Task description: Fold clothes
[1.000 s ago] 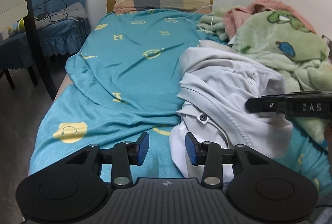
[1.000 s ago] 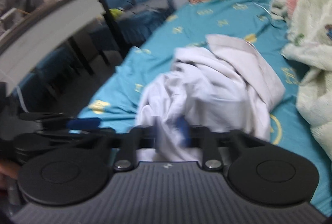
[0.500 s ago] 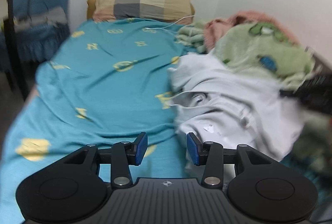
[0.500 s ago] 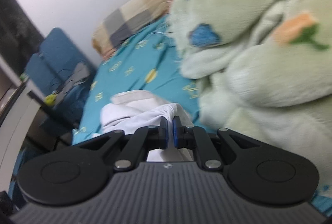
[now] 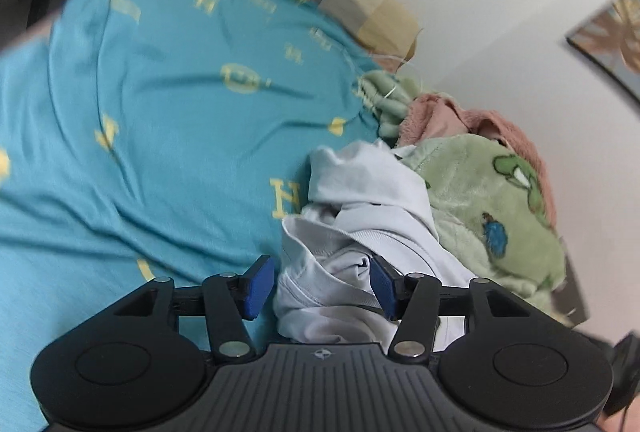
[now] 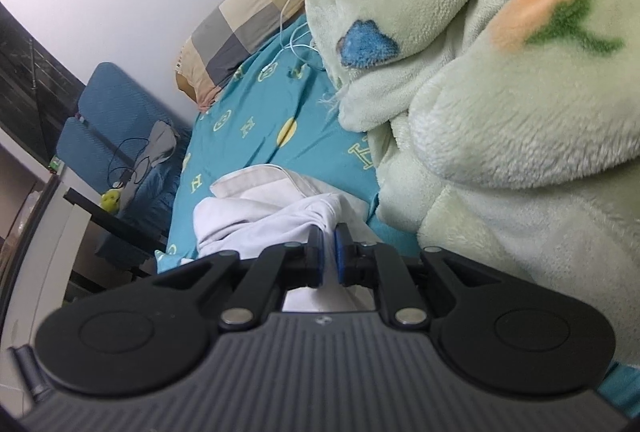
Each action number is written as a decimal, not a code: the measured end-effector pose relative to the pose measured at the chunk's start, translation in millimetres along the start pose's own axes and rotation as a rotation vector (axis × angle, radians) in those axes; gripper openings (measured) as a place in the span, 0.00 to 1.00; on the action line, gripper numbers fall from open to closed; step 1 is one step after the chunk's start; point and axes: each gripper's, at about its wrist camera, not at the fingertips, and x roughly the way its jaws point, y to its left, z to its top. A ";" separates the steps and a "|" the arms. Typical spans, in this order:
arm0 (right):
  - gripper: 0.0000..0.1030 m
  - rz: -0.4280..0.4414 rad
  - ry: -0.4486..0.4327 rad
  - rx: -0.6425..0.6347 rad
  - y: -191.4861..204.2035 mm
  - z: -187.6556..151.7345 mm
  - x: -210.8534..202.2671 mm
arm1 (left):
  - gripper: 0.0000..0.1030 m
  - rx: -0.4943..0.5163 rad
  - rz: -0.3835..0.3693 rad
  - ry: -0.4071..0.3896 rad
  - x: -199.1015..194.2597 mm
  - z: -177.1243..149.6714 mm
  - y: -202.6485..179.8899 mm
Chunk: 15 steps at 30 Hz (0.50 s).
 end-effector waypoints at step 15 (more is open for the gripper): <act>0.35 0.161 -0.100 -0.226 42.5 -2.4 -7.6 | 0.01 0.054 -0.152 -0.101 -7.7 16.9 -8.6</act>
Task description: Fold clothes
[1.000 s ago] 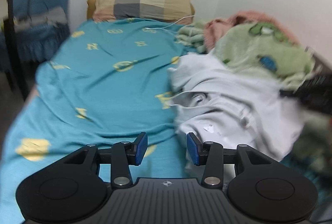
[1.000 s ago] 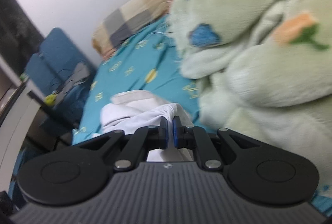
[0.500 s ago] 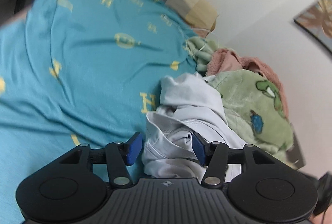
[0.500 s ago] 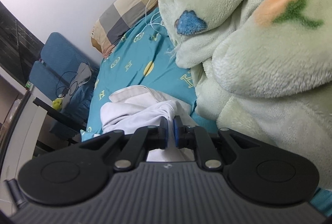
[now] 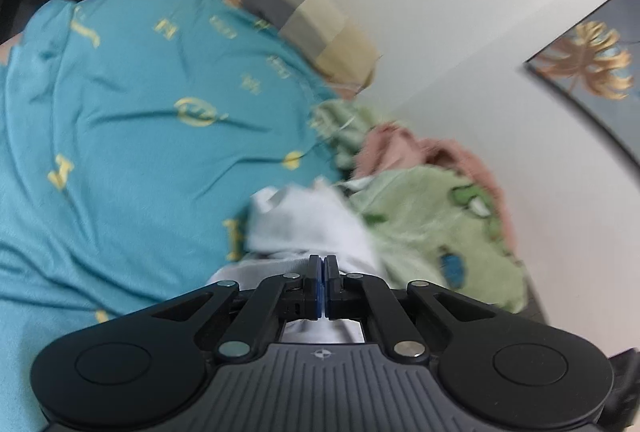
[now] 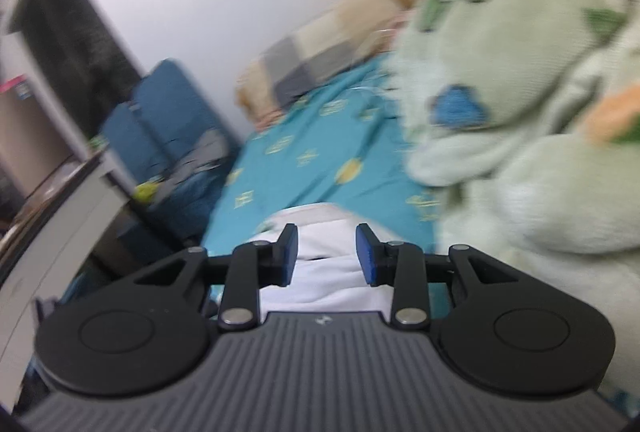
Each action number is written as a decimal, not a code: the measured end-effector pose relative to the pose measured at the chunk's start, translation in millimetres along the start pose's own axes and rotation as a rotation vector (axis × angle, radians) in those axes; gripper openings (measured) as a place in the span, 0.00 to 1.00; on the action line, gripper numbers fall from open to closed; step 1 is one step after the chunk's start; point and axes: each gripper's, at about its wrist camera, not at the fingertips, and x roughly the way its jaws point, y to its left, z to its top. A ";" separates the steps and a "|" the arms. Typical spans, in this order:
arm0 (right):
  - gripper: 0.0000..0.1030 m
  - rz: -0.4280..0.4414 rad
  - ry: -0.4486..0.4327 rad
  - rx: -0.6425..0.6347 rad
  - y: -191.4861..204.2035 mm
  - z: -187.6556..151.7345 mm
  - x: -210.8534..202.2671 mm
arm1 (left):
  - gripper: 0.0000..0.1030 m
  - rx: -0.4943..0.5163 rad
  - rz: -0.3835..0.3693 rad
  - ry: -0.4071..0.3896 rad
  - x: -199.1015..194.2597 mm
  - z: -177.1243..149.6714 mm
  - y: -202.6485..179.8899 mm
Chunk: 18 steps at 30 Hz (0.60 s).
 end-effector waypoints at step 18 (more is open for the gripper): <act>0.33 0.288 0.409 -0.697 128.4 -29.7 107.5 | 0.00 0.035 0.078 -0.067 -56.5 21.8 -13.0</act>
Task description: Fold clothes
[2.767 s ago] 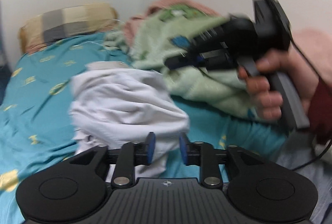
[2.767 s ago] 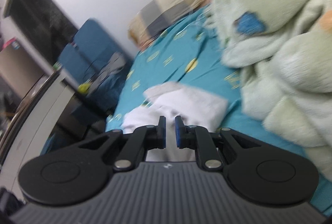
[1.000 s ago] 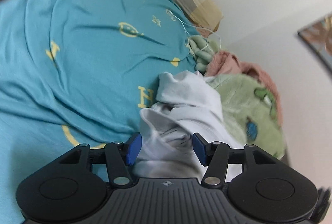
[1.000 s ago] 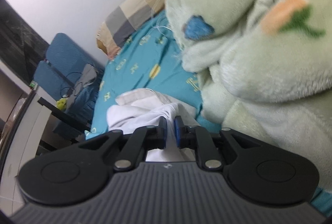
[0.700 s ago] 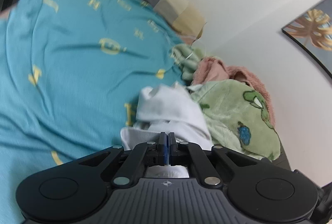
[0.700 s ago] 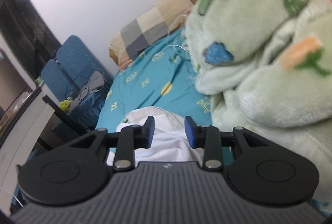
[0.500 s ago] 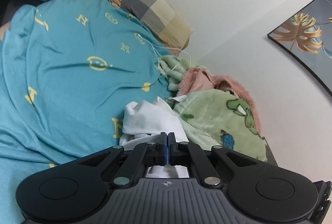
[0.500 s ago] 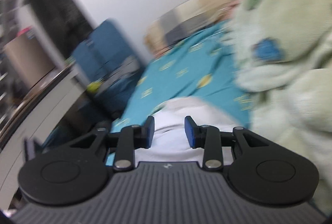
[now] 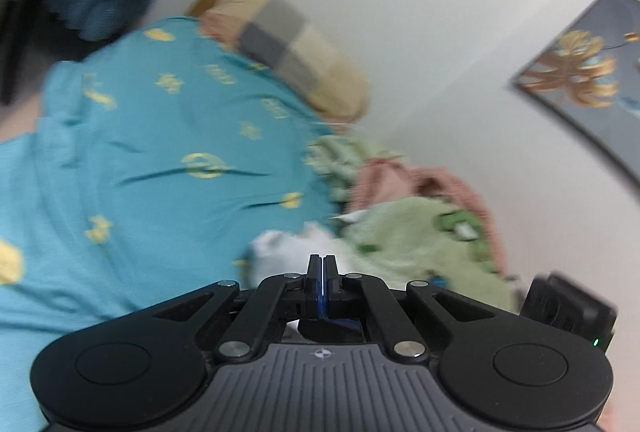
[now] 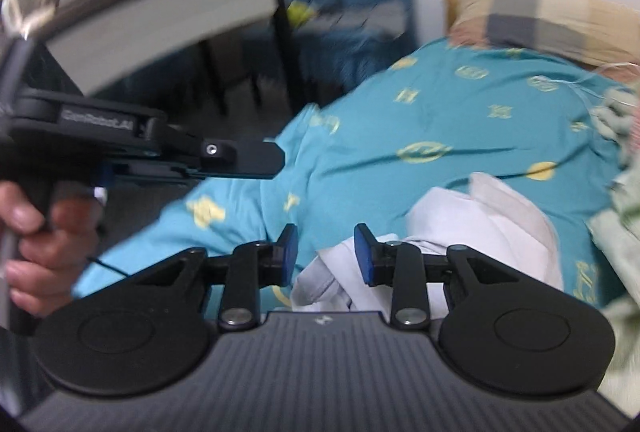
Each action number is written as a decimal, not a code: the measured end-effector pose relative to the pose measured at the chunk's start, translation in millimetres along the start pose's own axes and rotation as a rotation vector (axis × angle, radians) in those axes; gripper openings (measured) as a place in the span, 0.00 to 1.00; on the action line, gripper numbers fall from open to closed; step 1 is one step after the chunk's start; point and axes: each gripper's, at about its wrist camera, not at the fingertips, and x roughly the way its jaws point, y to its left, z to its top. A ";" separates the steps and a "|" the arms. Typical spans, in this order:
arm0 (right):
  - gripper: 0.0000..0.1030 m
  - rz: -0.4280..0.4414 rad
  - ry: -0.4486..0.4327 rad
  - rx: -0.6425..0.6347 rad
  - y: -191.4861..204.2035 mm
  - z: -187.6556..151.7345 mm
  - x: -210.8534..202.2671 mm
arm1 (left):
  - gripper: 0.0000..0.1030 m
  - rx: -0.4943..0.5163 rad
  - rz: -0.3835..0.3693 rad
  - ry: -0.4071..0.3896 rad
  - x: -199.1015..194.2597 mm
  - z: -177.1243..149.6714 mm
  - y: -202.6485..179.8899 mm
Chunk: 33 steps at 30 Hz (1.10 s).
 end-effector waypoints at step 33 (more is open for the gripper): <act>0.05 -0.267 0.024 0.225 -30.2 32.9 -39.1 | 0.40 -0.058 -0.063 0.040 -30.4 -46.6 -29.6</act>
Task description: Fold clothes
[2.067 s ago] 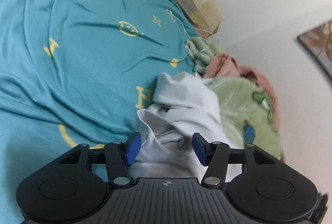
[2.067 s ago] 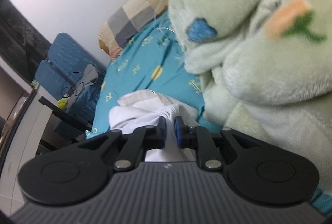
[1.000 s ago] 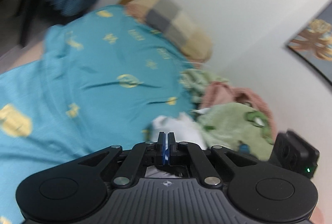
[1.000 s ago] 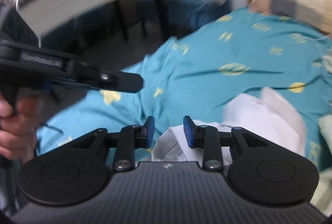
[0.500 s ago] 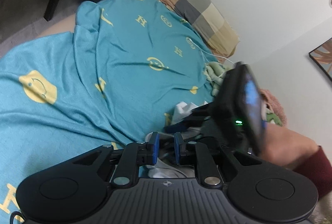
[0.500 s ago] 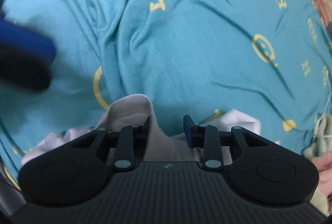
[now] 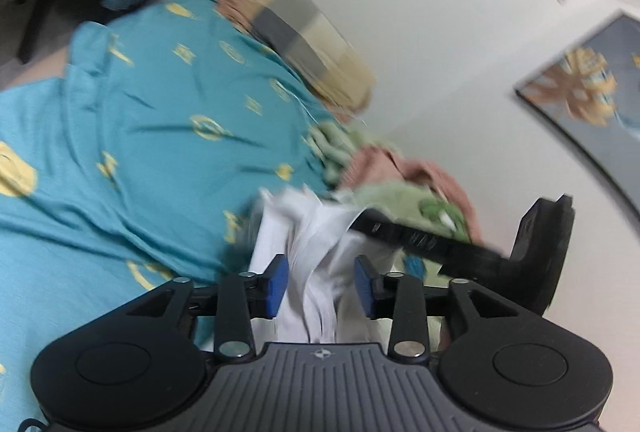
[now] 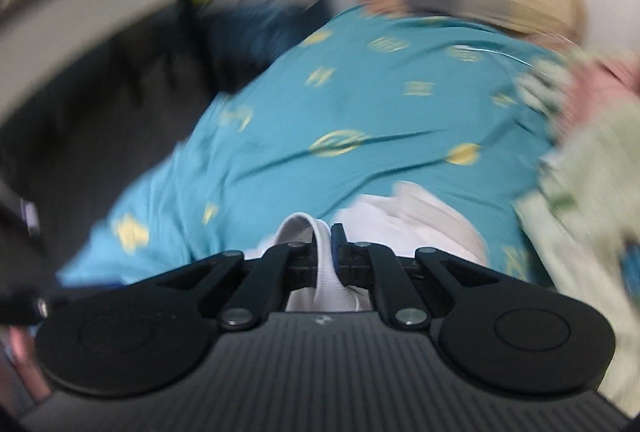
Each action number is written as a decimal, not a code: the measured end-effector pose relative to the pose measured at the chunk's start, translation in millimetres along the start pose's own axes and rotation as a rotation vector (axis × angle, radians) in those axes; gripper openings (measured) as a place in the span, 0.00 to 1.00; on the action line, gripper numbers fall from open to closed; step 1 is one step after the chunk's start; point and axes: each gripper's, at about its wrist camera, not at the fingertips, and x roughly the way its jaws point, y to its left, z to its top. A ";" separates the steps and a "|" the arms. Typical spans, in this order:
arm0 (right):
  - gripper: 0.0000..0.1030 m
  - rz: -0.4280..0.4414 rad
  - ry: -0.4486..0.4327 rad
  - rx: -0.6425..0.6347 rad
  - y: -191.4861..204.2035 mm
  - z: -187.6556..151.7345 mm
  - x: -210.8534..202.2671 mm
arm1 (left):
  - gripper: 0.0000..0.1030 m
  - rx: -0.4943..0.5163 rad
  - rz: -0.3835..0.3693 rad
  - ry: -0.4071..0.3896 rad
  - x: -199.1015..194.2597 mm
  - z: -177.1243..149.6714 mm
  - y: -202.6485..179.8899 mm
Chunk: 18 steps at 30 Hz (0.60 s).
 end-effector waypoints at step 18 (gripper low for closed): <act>0.05 0.239 -0.311 0.502 -109.7 -65.3 -52.2 | 0.44 -0.436 0.015 0.226 118.5 -157.2 11.1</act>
